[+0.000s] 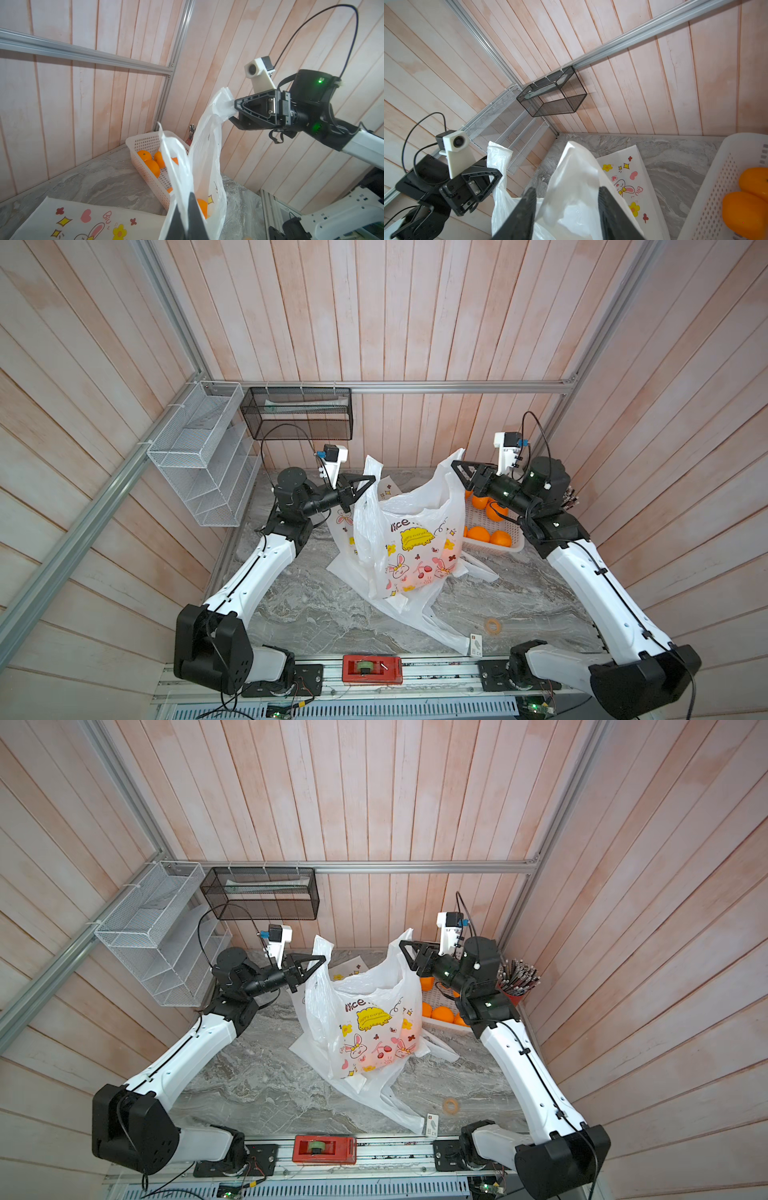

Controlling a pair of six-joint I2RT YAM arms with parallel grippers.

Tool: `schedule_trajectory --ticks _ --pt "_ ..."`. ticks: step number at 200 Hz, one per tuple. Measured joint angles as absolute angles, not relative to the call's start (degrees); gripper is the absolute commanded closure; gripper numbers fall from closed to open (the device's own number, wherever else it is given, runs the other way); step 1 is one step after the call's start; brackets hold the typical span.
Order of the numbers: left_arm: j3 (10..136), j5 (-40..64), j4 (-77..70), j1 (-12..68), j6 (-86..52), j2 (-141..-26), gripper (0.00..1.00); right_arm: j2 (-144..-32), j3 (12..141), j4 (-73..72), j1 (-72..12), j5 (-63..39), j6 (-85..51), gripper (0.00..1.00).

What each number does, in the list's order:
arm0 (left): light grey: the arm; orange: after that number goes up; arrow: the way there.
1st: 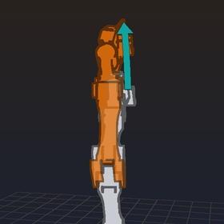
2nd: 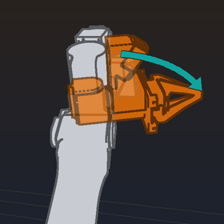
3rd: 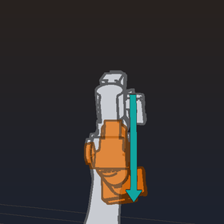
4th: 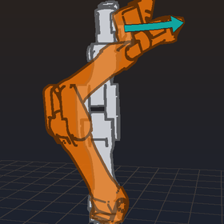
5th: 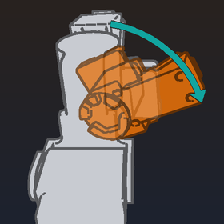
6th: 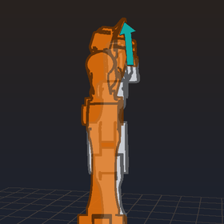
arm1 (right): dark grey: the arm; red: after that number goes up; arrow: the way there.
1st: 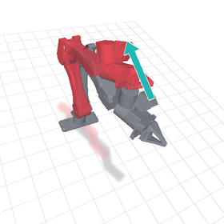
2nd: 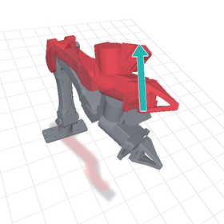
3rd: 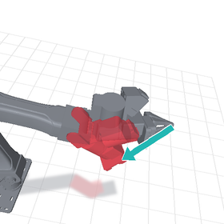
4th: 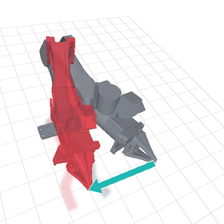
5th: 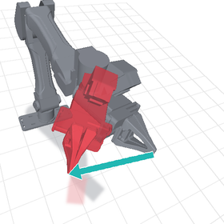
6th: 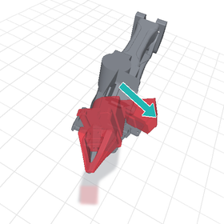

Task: Place the oranges into plastic bags & tie knots
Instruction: Adjust the plastic bag.

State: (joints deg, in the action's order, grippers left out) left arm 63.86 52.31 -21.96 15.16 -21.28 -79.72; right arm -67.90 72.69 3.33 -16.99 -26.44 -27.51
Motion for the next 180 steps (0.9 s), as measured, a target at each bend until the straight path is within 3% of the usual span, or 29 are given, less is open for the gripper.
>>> schedule_trajectory --ticks 14,75,140,180 --pt "64.5 54.8 -23.3 15.2 -21.5 -80.4 1.00 -65.3 72.9 3.6 -17.0 -27.7 -22.5 0.22" --pt "66.6 60.8 -24.8 17.3 -18.8 -81.1 1.00 -54.7 65.7 -3.5 -19.7 -42.7 -6.3 0.17" --pt "67.2 65.8 -26.7 20.4 -13.4 -81.8 1.00 -71.4 68.7 -6.3 -22.8 -51.6 -1.2 0.16" --pt "68.4 68.6 -26.0 21.7 -9.1 -82.8 1.00 -75.2 73.3 -9.2 -25.9 -56.4 0.1 0.18"
